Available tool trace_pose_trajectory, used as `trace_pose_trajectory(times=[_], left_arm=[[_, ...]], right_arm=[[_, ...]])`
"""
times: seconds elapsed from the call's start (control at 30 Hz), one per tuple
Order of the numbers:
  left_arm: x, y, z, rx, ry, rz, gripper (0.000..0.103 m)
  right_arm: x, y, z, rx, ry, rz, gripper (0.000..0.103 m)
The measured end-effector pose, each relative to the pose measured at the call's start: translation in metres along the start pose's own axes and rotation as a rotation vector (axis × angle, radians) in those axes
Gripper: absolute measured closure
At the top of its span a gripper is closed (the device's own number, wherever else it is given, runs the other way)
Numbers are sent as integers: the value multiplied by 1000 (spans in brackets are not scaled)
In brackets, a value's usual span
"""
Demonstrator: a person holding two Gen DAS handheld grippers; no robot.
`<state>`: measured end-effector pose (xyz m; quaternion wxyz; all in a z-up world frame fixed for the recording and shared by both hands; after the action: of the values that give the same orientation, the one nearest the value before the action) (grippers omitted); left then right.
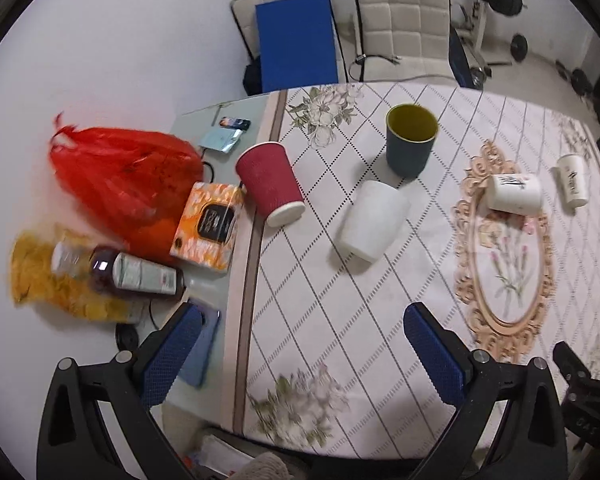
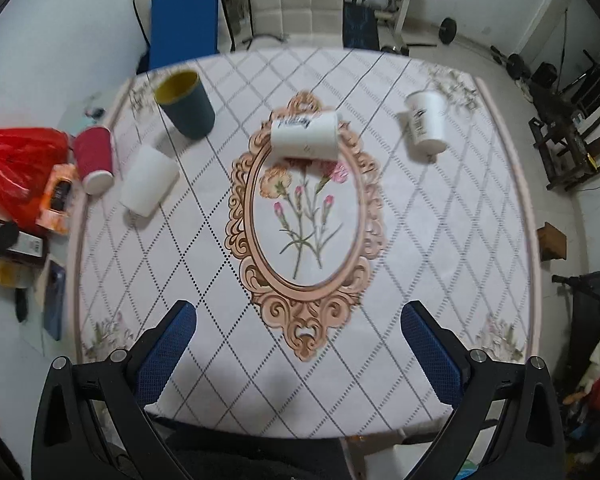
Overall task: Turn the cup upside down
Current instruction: 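Reach the left tool to the white plastic cup and close on it, then lift the white plastic cup with the left tool toward the right tool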
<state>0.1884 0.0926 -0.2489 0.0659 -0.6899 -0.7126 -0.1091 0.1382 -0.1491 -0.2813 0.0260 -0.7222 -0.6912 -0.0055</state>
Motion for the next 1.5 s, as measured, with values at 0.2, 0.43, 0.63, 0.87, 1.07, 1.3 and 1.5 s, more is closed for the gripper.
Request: trace_pose_trajectory(times=[0.2,0.43,0.63,0.87,1.07,1.3,1.5], left_arm=[[-4,49,47,43,7,85,0],[-24,91,99,128,2,223,4],[-47,114,131,214,-93,313,8],[-86,125,156,257,-113,411,8],[-106,130,178,283,-102,447,8],[-117,140,205,306,-92,449,32],[-123,145,211,283,-100,428,33]], right_arm=[[34,31,58,102,-45,-23,0],[71,67,105,192,-76,-68,0],[87,90,127,230,-92,-75,0],[85,102,141,264,-100,-41,0],[73,106,148,281,-103,-17,0],[65,111,153,295,-95,3,0],[59,119,152,295,-89,13,0]])
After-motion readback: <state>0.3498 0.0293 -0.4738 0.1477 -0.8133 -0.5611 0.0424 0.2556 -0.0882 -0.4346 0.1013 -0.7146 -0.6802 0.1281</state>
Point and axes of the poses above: each gripper's, at about its wrist camera, not at the fingertips, and z roughly the way its jaws point, x to its left, y to its top, the point moved 5 cm from there along z, roughly the way its jaws point, and after that the axes turned 13 degrees about x, right-handed, at the moved point
